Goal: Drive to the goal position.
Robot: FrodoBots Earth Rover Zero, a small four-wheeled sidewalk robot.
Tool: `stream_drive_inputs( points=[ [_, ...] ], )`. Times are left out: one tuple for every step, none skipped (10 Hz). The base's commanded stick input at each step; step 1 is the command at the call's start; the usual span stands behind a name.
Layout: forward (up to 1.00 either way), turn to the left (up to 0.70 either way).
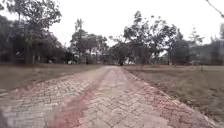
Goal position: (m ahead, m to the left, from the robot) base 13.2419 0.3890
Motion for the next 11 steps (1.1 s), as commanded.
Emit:
stream_drive_inputs(
  points=[
    [0.70, 0.00],
    [0.70, 0.00],
    [0.70, 0.00],
    [0.70, 0.00],
    [0.70, 0.00],
    [0.70, 0.00],
    [0.70, 0.00],
    [0.70, 0.00],
    [0.70, 0.00],
    [0.70, 0.00],
    [0.70, 0.02]
  ],
)
